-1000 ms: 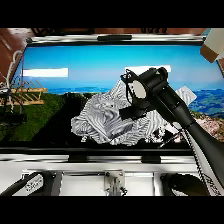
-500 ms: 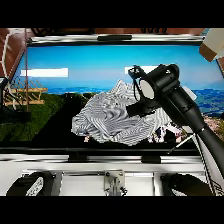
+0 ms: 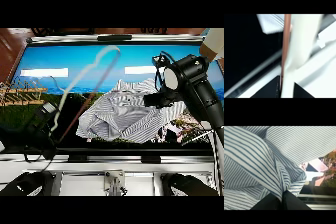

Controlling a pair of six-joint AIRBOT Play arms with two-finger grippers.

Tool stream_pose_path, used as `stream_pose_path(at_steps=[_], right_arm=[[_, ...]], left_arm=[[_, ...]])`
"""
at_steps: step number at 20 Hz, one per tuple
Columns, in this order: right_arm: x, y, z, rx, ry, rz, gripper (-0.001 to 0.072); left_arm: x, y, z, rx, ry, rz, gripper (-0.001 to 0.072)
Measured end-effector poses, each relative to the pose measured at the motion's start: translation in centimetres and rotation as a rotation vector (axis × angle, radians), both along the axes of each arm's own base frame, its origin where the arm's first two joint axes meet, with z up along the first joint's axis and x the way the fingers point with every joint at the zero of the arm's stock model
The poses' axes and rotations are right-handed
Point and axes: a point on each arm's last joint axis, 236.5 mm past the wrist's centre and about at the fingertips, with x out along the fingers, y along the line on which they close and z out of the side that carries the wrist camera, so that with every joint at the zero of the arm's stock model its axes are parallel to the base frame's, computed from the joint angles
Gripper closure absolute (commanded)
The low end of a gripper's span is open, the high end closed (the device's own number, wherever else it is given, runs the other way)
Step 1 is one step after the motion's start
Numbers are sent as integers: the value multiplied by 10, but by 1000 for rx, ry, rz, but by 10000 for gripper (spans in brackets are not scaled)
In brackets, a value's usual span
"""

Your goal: Fold the shirts.

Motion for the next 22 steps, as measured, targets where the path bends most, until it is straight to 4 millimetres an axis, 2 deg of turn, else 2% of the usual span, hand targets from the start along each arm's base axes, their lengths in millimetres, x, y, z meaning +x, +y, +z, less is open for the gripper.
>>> stream_pose_path(at_steps=[2, 5, 8, 10, 14, 18, 22], right_arm=[[4, -12, 1, -13, -7, -25, 616], [9, -23, 2, -27, -15, -32, 616], [11, -27, 4, -37, -22, -21, 616], [14, -27, 8, -32, -45, -8, 616], [17, -21, 34, 15, -127, 17, 616], [7, -9, 54, 93, -163, 47, 616], [-2, -2, 61, 126, -157, 86, 616]], left_arm=[[-27, -12, -8, 38, 41, -110, 642], [-58, -19, -19, 93, 95, -234, 642], [-70, -21, -27, 131, 121, -291, 642], [-70, -27, -34, 147, 122, -327, 642], [-57, -47, -56, 178, 131, -346, 642], [-40, -64, -77, 200, 124, -313, 642], [-36, -77, -83, 171, 122, -299, 643]])
